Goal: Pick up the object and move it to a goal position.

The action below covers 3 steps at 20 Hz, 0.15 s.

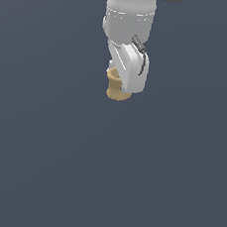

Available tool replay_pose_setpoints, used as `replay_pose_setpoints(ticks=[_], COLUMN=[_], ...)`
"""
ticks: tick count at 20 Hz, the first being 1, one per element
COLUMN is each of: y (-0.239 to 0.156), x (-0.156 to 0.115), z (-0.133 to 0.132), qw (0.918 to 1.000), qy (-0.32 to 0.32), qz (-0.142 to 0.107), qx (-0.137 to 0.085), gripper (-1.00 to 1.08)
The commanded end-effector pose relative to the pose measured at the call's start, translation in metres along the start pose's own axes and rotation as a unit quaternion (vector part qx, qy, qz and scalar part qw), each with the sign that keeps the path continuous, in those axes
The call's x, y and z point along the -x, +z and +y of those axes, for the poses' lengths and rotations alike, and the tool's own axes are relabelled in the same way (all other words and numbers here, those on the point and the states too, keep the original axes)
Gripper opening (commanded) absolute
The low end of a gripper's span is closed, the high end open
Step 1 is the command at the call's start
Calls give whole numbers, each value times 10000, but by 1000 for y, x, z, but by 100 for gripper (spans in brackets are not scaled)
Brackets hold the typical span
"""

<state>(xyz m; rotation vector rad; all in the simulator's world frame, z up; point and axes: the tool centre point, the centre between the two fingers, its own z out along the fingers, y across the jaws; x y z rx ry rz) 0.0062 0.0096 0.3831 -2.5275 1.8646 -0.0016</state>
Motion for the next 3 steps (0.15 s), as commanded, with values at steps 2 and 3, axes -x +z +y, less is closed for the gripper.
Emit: replay_pose_setpoints(ticks=[2,3], y=[2,3], x=[1,1], z=[-1,-2], qw=[10000,10000], qy=[-3,-3], qz=[-1,-1], qx=[6,6], gripper=[-100,-100])
